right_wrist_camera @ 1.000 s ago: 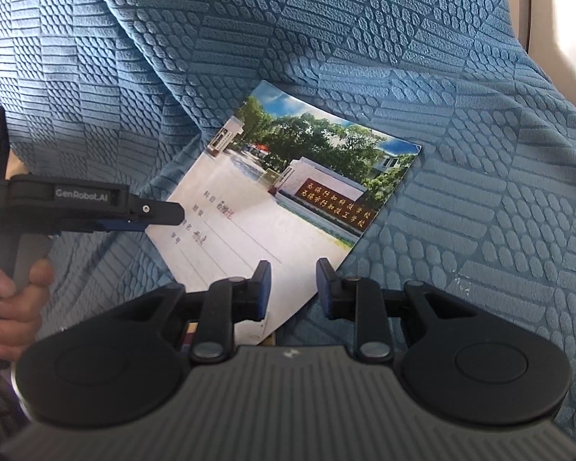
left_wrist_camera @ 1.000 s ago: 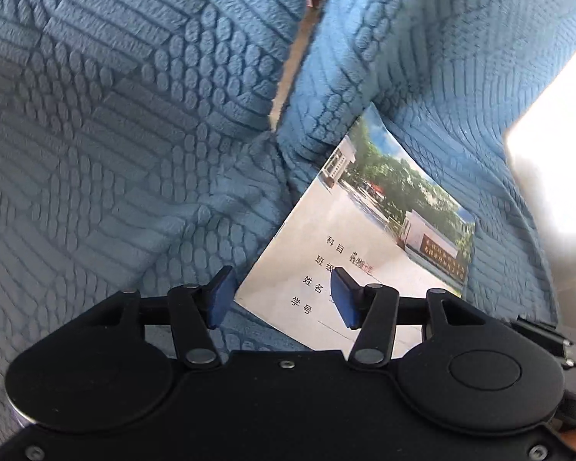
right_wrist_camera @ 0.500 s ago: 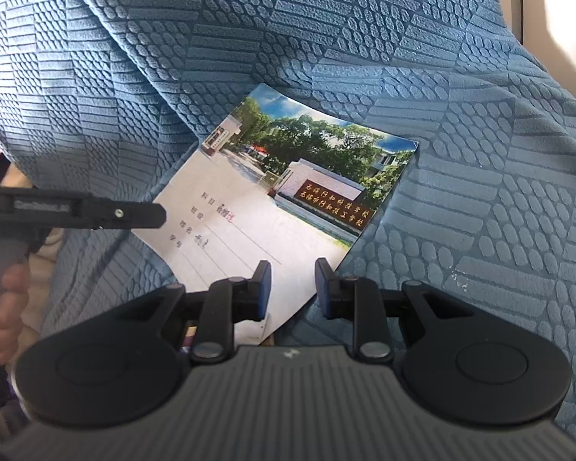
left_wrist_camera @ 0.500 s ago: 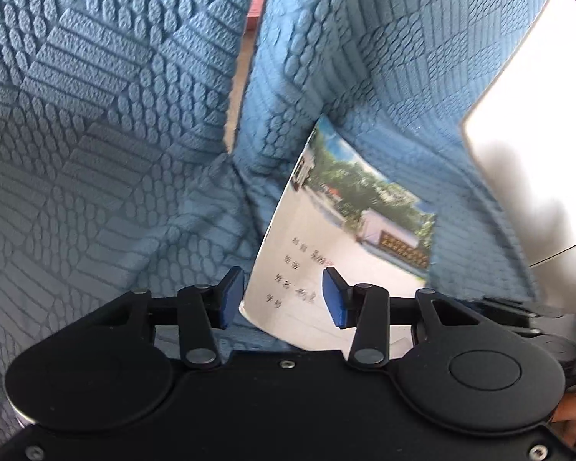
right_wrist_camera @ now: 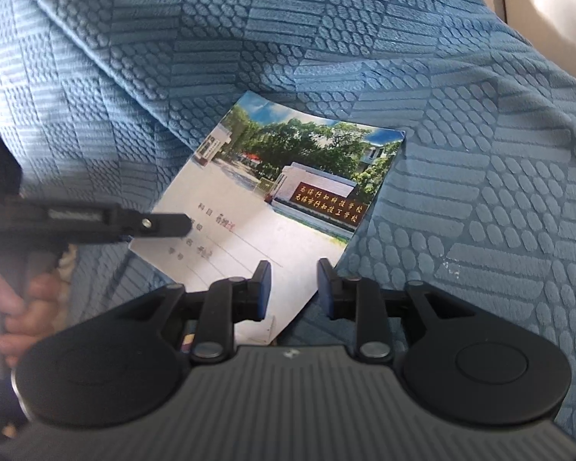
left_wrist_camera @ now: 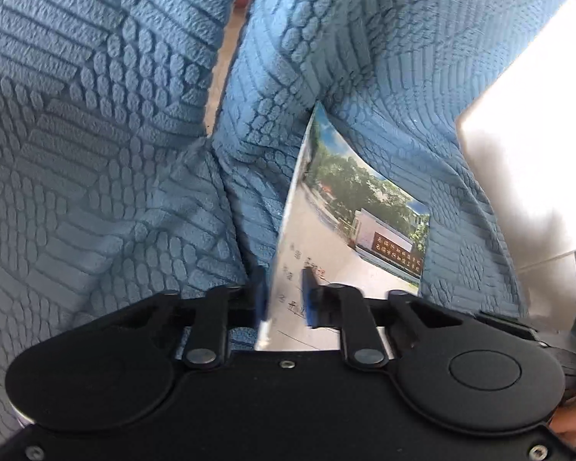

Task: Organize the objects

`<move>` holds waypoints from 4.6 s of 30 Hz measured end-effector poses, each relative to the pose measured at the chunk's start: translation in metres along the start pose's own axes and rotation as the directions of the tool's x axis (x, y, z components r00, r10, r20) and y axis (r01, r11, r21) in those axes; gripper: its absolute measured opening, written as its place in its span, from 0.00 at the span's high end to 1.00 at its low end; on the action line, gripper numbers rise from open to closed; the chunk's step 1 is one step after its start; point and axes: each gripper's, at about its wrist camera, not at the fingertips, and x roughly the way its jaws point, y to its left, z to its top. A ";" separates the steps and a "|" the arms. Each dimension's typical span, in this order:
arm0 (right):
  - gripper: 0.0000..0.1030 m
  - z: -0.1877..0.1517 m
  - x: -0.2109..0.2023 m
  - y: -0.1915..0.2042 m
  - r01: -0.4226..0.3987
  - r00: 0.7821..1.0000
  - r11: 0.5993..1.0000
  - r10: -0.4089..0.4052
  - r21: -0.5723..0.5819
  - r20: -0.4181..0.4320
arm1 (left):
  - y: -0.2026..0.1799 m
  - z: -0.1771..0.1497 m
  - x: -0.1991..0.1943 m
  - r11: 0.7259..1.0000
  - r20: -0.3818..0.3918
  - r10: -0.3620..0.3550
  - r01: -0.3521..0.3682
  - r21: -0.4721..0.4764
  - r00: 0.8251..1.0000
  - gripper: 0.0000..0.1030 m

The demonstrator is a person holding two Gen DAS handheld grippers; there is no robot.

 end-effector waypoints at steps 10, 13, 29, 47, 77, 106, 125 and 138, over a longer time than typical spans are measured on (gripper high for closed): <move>0.70 -0.001 -0.034 0.004 -0.284 0.958 0.935 0.284 0.211 0.034 | -0.017 0.005 -0.027 0.991 0.079 -0.090 0.097 -0.097 0.993 0.99; 0.70 -0.006 -0.034 0.006 -0.357 0.931 0.887 0.363 0.292 0.035 | -0.020 0.009 -0.036 0.980 0.094 -0.123 0.136 -0.144 0.988 0.99; 0.35 -0.060 -0.003 -0.016 -0.505 0.815 0.551 0.557 0.665 0.158 | -0.040 0.013 -0.042 0.934 0.153 -0.183 0.220 -0.280 0.971 0.99; 0.35 -0.077 -0.013 -0.061 -0.594 0.786 0.311 0.424 0.742 0.451 | -0.050 0.010 -0.051 0.904 0.199 -0.213 0.270 -0.331 0.957 0.99; 0.85 -0.036 -0.007 -0.074 -0.417 0.909 0.613 0.288 0.671 0.302 | -0.040 -0.011 -0.051 0.954 0.181 -0.085 0.133 -0.269 0.980 0.99; 0.93 -0.018 -0.113 -0.027 -0.278 0.955 0.886 0.215 0.371 0.202 | -0.101 -0.081 -0.116 0.980 0.230 -0.067 0.107 -0.168 0.971 0.99; 0.93 -0.039 -0.168 0.058 -0.292 0.955 0.931 0.273 0.220 0.113 | -0.082 -0.170 -0.239 0.948 0.384 -0.040 0.157 -0.277 0.923 0.99; 0.93 -0.053 -0.167 0.094 -0.327 0.945 0.938 0.325 0.115 0.039 | -0.058 -0.217 -0.274 0.929 0.413 0.033 0.125 -0.349 0.910 0.99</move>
